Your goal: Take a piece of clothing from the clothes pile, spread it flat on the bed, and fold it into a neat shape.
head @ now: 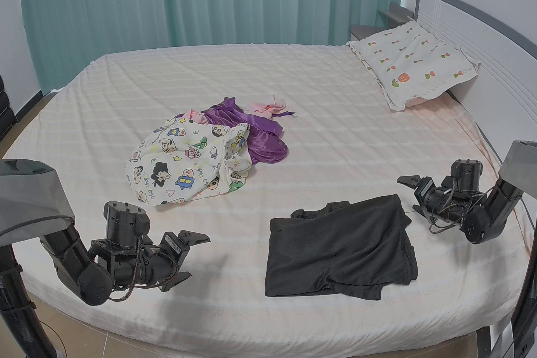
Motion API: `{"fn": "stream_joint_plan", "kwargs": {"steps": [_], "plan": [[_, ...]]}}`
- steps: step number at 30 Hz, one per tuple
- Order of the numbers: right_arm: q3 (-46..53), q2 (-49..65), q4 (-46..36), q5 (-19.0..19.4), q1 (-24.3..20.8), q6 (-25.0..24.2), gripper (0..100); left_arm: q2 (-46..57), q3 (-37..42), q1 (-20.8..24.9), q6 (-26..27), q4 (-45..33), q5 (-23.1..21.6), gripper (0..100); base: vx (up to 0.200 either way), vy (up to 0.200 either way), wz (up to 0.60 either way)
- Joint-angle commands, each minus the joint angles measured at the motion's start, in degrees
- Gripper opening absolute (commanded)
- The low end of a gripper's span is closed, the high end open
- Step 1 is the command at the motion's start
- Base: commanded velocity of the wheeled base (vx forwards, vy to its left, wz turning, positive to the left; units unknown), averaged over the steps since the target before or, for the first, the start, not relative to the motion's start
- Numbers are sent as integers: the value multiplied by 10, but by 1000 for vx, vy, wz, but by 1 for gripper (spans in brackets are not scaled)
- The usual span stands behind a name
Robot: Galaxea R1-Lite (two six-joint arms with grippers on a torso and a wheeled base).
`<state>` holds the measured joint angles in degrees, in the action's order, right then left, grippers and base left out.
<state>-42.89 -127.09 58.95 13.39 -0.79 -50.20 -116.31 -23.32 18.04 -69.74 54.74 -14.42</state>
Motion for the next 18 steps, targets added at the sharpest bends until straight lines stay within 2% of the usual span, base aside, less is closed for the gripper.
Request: {"fn": "stream_joint_plan", "kwargs": {"steps": [1, 9, 15, 18], "plan": [[109, 100, -3, -3, -21, 43, 100, -8, 7, 2, 0, 18, 1, 100, 0, 0, 0], [234, 156, 9, -2, -41, 56, 100, -8, 7, 4, 0, 18, 1, 100, 0, 0, 0], [263, 147, 20, -3, -61, 64, 100, -8, 7, 5, 0, 18, 1, 100, 0, 0, 0], [278, 144, 21, -3, -64, 83, 100, -8, 7, 6, 1, 18, 1, 100, -200, 0, 0]]}}
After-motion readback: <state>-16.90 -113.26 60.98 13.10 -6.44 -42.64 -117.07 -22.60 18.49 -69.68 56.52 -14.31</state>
